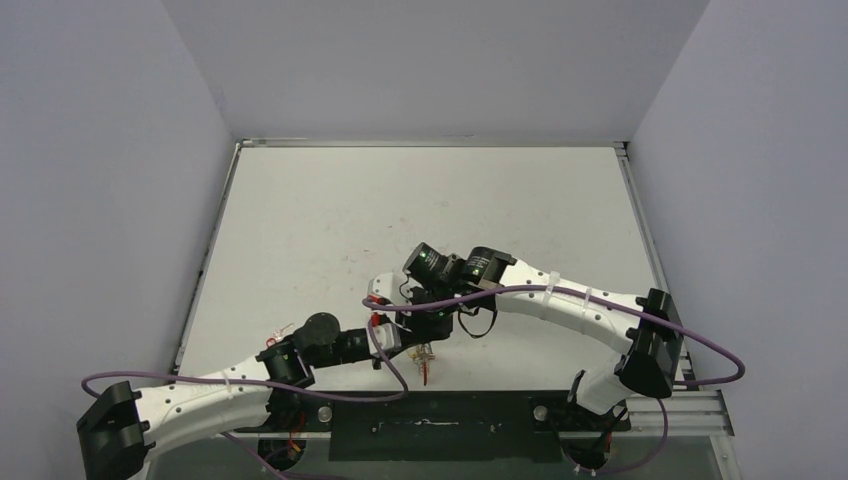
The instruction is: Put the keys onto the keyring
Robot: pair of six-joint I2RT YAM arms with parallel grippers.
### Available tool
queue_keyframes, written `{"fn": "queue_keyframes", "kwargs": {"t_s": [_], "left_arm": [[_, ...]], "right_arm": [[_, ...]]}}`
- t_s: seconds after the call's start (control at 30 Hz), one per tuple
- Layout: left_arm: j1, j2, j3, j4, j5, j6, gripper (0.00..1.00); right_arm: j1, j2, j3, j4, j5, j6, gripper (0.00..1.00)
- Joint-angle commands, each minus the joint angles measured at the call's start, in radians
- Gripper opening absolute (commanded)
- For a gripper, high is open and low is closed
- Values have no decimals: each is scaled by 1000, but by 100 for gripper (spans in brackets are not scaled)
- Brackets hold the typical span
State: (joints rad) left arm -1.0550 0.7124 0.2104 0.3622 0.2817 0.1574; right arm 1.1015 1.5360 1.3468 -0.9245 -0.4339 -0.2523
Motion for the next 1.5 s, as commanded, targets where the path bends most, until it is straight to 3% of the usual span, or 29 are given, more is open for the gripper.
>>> {"fn": "queue_keyframes", "kwargs": {"t_s": [0.0, 0.1, 0.4, 0.5, 0.63, 0.73, 0.87, 1.1, 1.47], "left_arm": [[-3, 15, 62, 67, 36, -6, 5], [-3, 25, 67, 55, 42, 0, 0], [-3, 31, 78, 22, 37, 8, 0], [-3, 18, 65, 43, 24, -2, 0], [-4, -22, 22, 112, -4, -30, 0], [-3, -56, -20, 180, -28, -54, 0], [-5, -89, -80, 289, -49, -80, 0], [-7, -107, -143, 447, -41, -89, 0], [-8, -109, -148, 474, -29, -97, 0]], "right_arm": [[9, 0, 46, 34, 12, 8, 0], [9, 0, 48, 34, 15, 8, 0], [7, -6, 48, 45, 42, 12, 2], [0, -23, 36, 66, 66, 19, 15], [-39, -85, -17, 124, 47, 19, 43], [-111, -171, -109, 224, -49, 11, 50], [-197, -303, -254, 376, -234, -56, 51], [-209, -437, -438, 588, -372, -133, 47], [-208, -369, -465, 709, -435, -60, 33]]}}
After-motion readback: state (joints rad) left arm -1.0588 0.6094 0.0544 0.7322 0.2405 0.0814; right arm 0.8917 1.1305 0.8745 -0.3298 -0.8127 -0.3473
